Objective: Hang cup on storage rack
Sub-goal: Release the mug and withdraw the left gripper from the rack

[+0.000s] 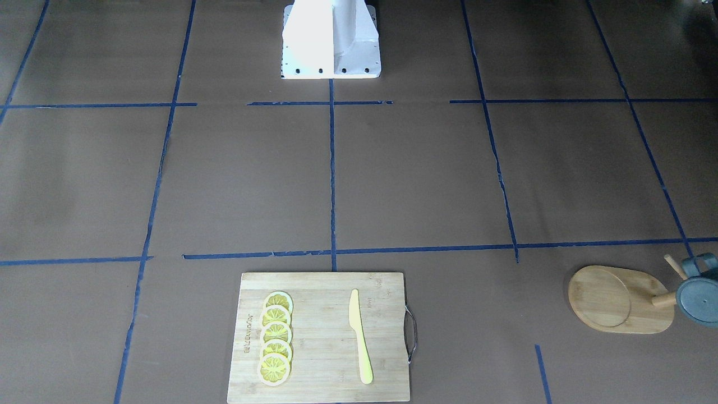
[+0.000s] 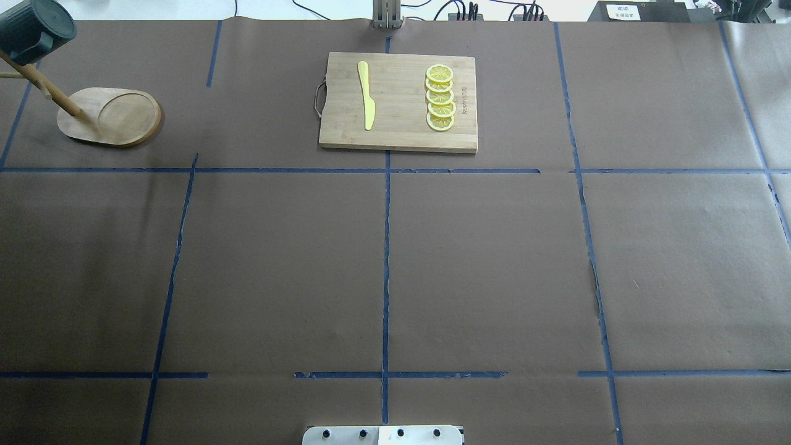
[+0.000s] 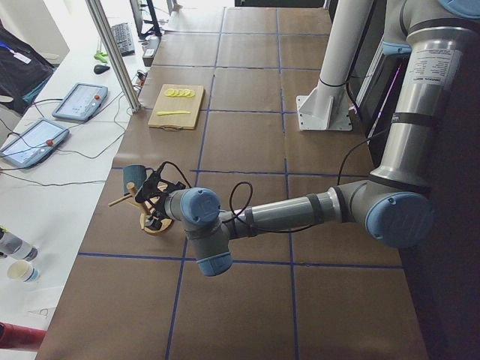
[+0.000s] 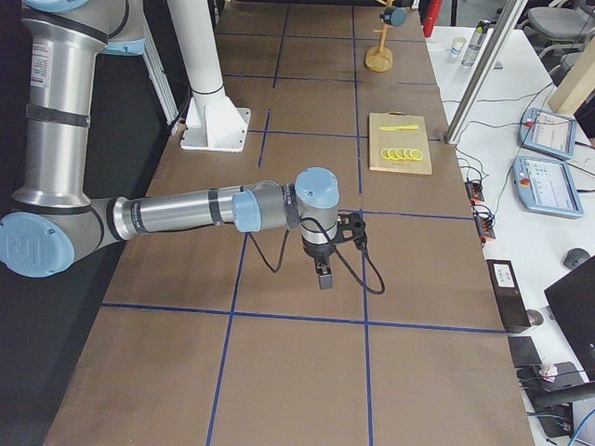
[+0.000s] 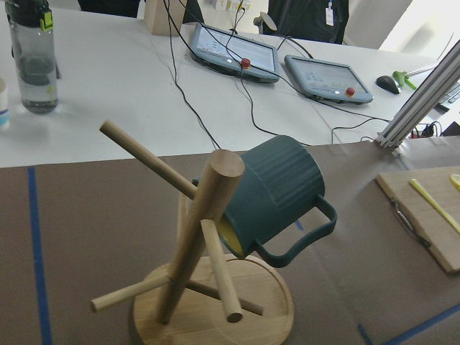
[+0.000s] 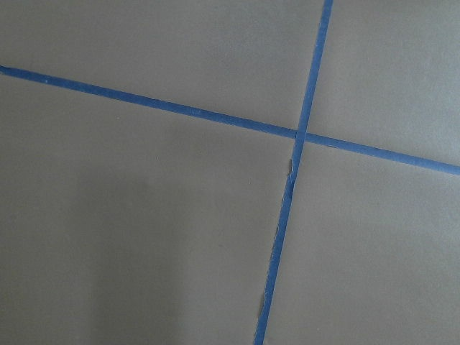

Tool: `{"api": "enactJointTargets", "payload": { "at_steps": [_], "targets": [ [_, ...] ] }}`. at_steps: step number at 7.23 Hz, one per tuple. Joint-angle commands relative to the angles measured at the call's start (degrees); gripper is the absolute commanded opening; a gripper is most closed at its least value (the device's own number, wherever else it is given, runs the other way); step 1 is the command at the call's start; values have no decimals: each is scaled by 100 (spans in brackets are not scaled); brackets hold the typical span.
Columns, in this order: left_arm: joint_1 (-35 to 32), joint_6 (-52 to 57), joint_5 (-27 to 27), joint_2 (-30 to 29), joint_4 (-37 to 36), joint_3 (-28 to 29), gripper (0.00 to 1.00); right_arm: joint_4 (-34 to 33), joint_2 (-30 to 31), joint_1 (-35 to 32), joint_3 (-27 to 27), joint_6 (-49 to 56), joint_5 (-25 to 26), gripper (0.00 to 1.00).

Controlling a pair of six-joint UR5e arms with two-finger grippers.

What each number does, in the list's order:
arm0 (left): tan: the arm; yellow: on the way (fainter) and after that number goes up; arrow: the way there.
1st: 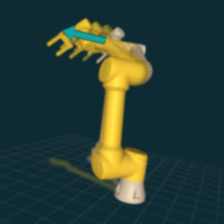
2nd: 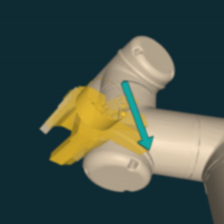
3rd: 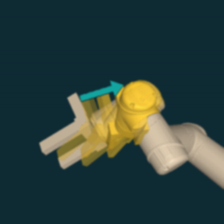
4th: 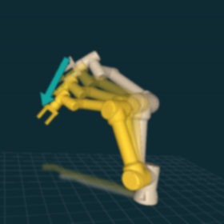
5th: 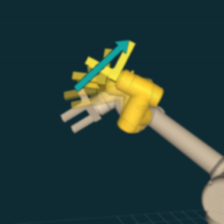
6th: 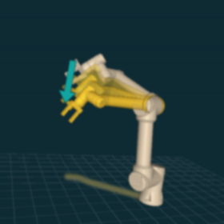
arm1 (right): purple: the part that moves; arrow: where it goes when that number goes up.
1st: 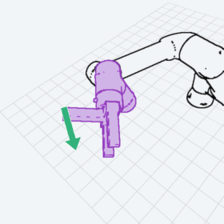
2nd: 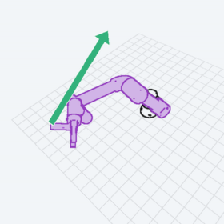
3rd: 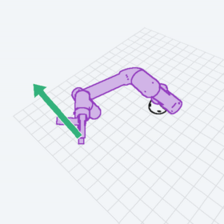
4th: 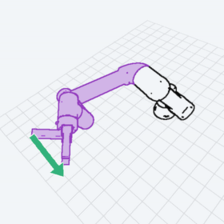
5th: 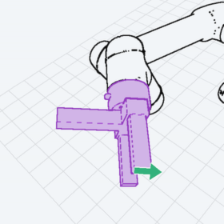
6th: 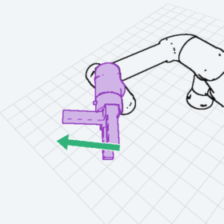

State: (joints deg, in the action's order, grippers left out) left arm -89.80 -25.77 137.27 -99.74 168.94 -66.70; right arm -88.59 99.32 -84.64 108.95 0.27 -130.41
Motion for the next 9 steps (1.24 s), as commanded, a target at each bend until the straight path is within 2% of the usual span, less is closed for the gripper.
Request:
{"api": "enactJointTargets", "payload": {
  "at_steps": [1, 2, 3, 5, 6, 7, 8, 9],
  "targets": [
    [-3, 1885, -708, 7, -1366, -157, 100, 0, 0, 0, 3, 8, -2, 100],
    [-3, 2544, -997, 7, -2321, -341, 100, 0, 0, 0, -6, 8, -2, 100],
    [23, 3194, -1339, 7, -3610, -787, 100, 0, 0, 0, -6, 8, -2, 100],
    [-20, 3831, -1815, 33, -6256, -1632, 100, 0, 0, 0, -49, 8, -2, 100],
    [-29, 3764, -1713, 120, -7399, -1800, 100, 0, 0, 0, -84, 8, -11, 100],
    [-38, 3319, -1103, 199, -7828, -1793, 100, 0, 0, 0, -93, 8, -2, 100],
    [-46, 2280, -340, 592, -7772, -1837, 100, 0, 0, 0, -102, 17, 7, 100],
    [-47, 1982, -332, 839, -7597, -2064, 100, -18, -9, 0, -102, 17, -2, 100]
  ]
}}
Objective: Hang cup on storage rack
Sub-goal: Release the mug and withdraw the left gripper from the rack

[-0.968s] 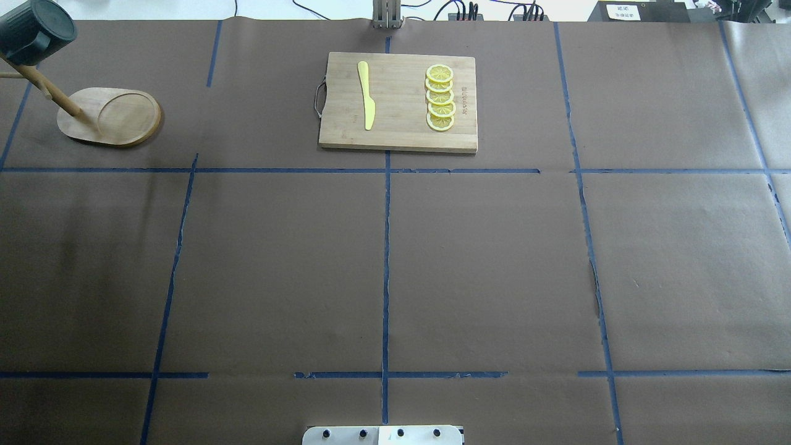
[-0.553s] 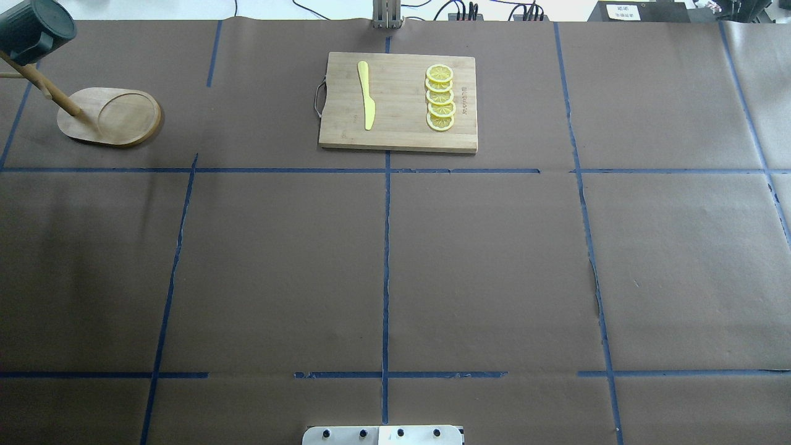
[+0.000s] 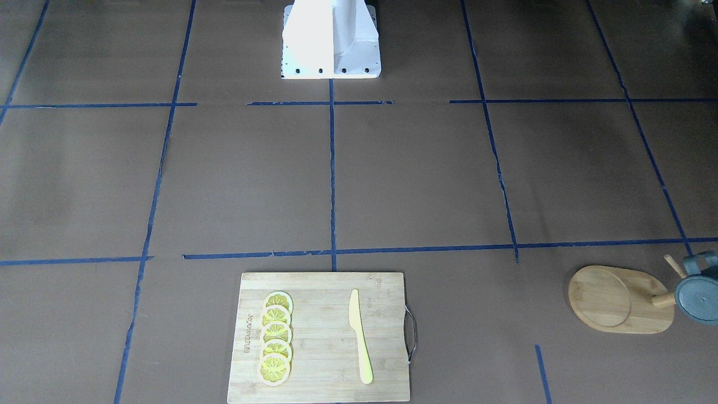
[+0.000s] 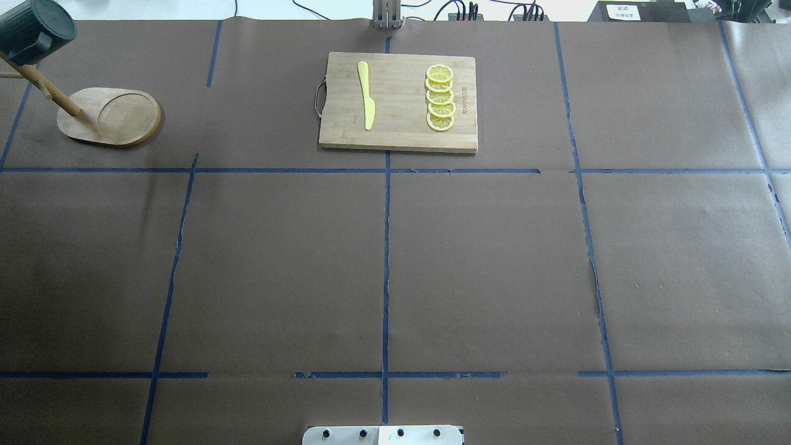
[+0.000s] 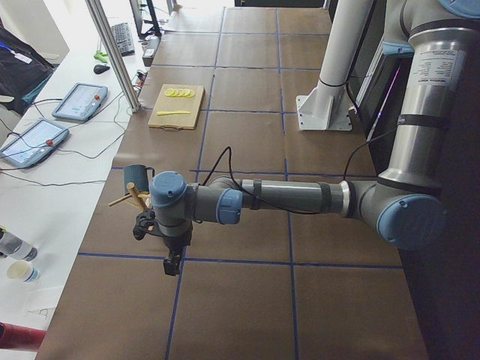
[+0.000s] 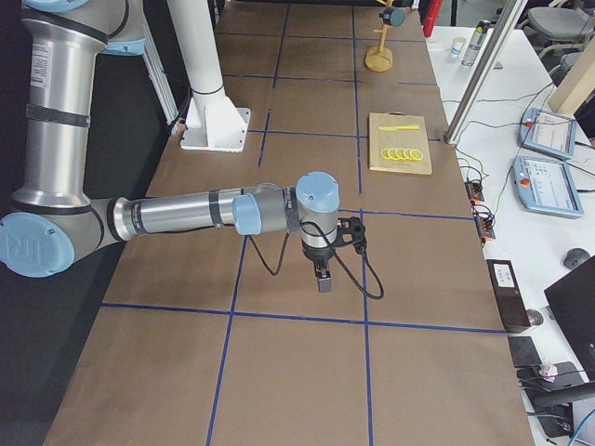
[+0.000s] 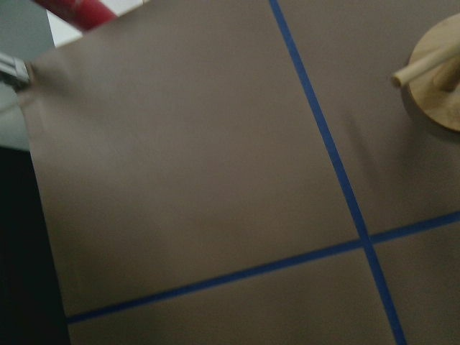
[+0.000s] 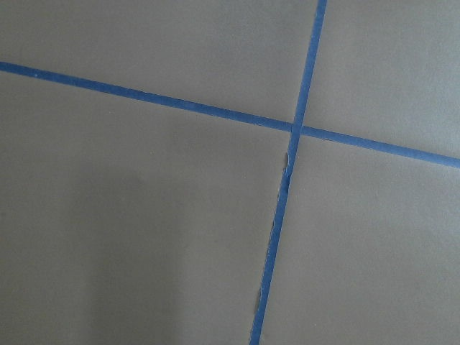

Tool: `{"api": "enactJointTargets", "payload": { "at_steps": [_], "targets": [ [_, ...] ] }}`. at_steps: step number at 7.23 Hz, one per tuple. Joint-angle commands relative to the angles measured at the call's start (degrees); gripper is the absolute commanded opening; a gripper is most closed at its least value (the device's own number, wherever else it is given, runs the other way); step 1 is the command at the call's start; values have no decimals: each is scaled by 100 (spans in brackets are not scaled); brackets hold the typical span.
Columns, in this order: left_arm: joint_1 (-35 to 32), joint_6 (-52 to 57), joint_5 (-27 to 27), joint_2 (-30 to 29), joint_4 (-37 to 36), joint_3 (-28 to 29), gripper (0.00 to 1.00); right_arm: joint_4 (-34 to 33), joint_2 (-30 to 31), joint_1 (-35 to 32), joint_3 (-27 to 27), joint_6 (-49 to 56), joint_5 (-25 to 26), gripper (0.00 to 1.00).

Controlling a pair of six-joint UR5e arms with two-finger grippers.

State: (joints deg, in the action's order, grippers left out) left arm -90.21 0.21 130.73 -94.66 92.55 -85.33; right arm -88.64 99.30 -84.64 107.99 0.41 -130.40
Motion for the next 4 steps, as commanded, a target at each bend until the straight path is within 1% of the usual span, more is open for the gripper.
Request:
{"api": "enactJointTargets", "payload": {
  "at_steps": [1, 4],
  "targets": [
    [3, -610, 305, 404, 43, -325, 100, -48, 2, 0, -23, 3, -3, 100],
    [64, -610, 340, 396, -114, -379, 100, -66, -7, 0, -32, -6, -12, 100]
  ]
}}
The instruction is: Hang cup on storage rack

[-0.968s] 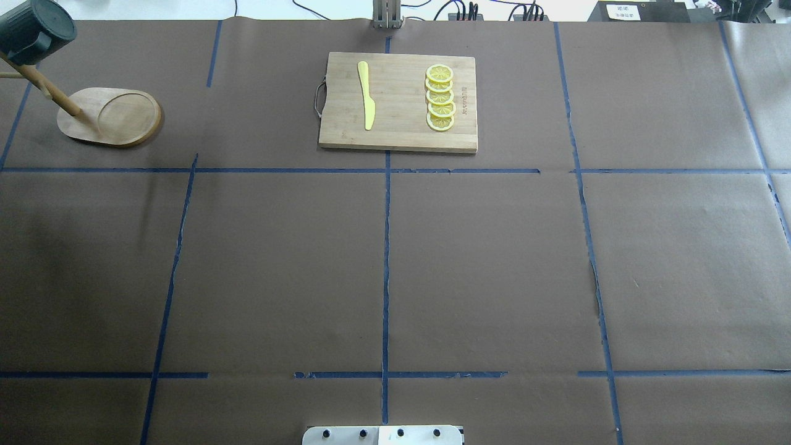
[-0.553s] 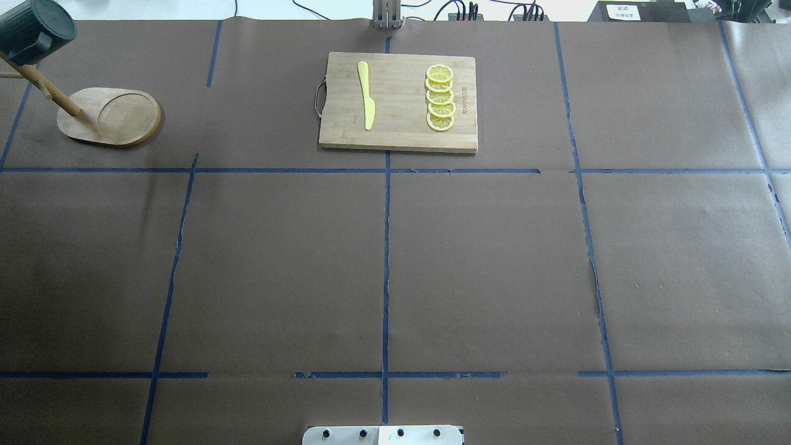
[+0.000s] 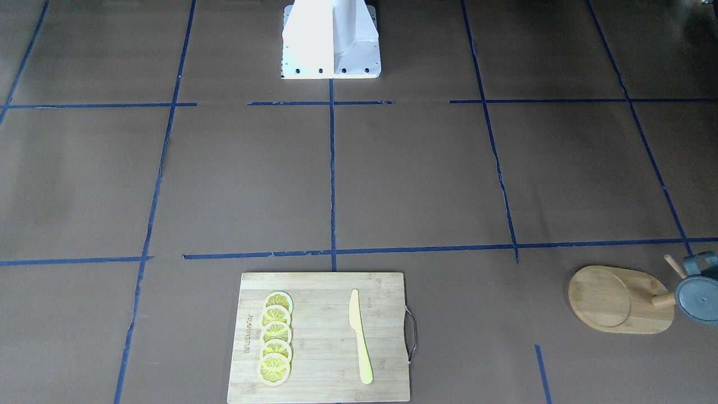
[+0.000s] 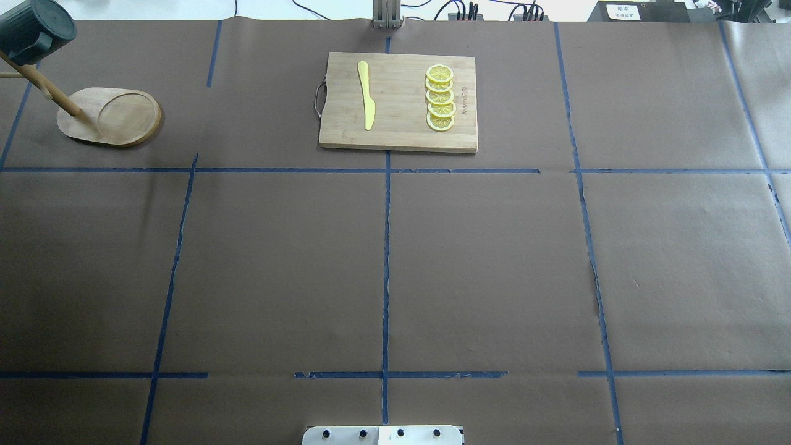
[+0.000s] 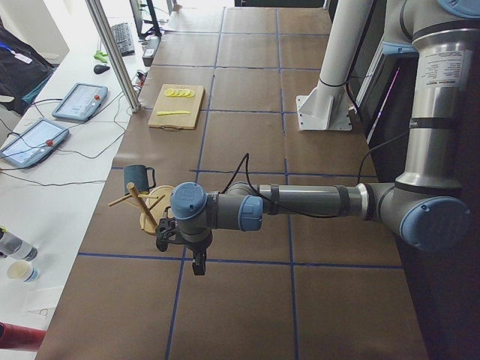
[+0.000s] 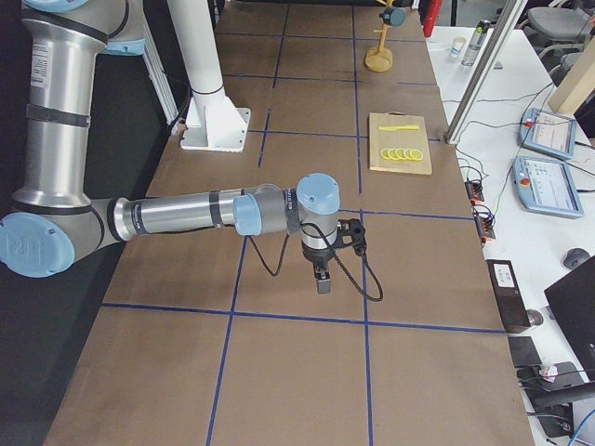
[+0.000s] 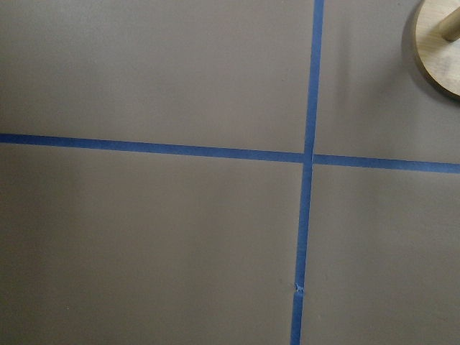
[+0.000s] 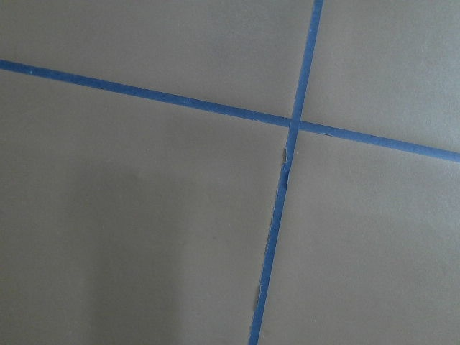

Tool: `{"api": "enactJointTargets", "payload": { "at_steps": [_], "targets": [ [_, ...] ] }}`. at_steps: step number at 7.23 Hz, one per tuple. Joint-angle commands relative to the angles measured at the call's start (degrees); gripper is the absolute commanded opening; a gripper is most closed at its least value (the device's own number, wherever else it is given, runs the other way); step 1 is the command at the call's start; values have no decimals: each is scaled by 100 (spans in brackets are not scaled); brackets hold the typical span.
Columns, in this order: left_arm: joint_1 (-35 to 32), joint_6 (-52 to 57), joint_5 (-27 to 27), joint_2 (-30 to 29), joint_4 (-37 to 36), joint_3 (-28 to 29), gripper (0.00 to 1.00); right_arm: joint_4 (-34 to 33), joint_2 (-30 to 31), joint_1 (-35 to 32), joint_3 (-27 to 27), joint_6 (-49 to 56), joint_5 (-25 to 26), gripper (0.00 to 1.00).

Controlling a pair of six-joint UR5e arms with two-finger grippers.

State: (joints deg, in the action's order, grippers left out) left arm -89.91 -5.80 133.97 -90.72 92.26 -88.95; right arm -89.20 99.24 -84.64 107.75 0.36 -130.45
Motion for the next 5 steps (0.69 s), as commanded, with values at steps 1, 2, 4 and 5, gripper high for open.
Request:
{"api": "enactJointTargets", "payload": {
  "at_steps": [1, 2, 4, 5],
  "targets": [
    [87, -17, 15, -7, -120, -8, 100, -1, 8, 0, -9, 7, -7, 100],
    [97, -9, 50, -7, -51, -60, 100, 25, 8, 0, -70, 8, -7, 100],
    [97, -9, 50, 185, -50, -271, 100, 52, 8, 9, -149, 8, -16, 100],
    [97, -9, 42, 282, -51, -341, 100, 61, 8, 18, -228, 25, -16, 100]
  ]
}}
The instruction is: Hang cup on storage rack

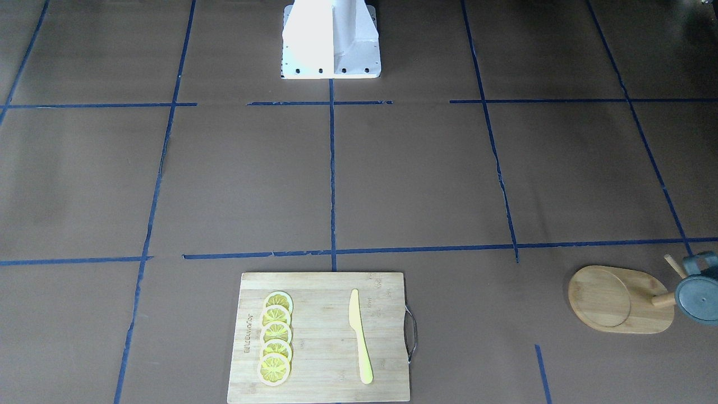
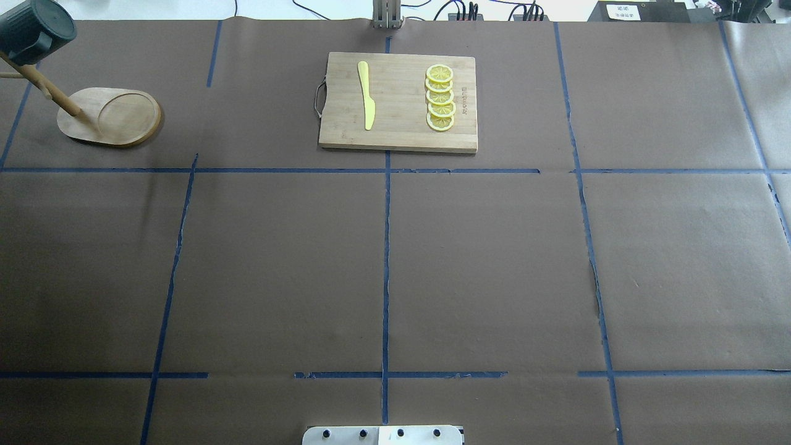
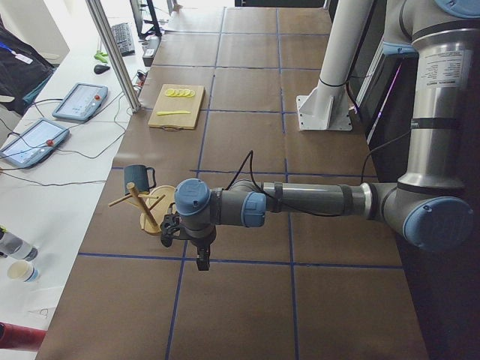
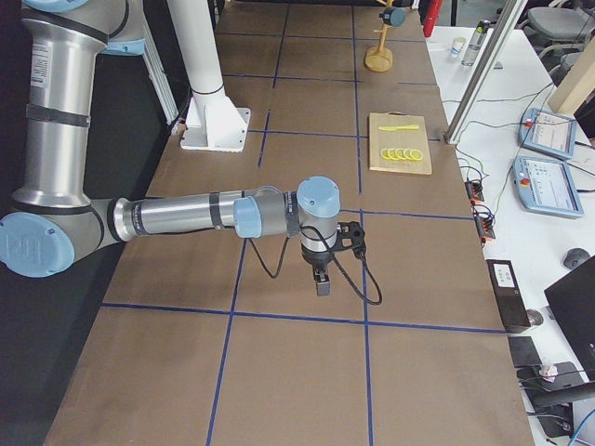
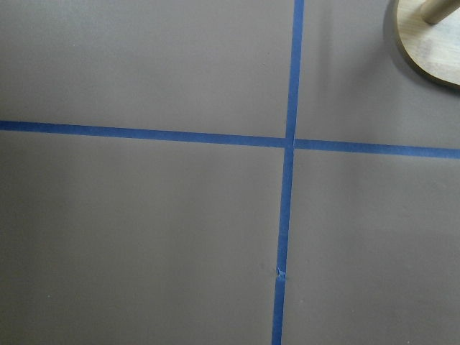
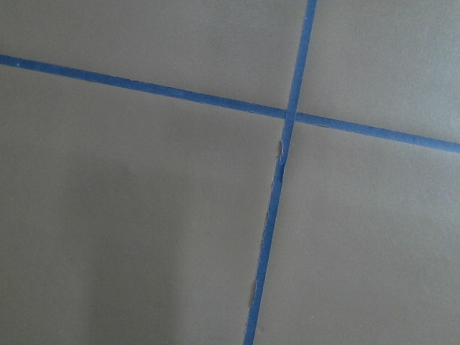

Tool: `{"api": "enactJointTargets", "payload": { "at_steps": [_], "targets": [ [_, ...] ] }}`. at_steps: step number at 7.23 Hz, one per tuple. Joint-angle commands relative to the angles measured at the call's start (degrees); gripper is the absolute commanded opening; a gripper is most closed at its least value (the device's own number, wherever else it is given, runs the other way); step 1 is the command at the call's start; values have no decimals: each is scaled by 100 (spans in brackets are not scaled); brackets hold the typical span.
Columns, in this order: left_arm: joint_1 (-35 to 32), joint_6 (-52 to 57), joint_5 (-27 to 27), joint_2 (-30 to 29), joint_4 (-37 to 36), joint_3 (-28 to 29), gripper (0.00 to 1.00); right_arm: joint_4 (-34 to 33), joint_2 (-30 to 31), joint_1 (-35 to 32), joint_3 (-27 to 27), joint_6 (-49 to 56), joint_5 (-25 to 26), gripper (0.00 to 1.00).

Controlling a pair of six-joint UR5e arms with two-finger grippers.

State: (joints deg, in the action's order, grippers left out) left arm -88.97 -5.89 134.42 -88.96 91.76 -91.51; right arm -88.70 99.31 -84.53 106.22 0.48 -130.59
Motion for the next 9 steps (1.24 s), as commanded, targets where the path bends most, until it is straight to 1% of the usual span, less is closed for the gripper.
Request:
{"api": "enactJointTargets", "payload": {
  "at_steps": [1, 4, 9],
  "targets": [
    [2, 0, -3, 115, -8, -112, 100, 11, 70, 7, -102, 31, -10, 100],
    [11, 0, -3, 256, 0, -121, 100, 20, 325, -2, -163, 49, -27, 100],
    [11, 0, -12, 256, -9, -121, 100, 20, 282, -2, -181, 22, -107, 100]
  ]
}}
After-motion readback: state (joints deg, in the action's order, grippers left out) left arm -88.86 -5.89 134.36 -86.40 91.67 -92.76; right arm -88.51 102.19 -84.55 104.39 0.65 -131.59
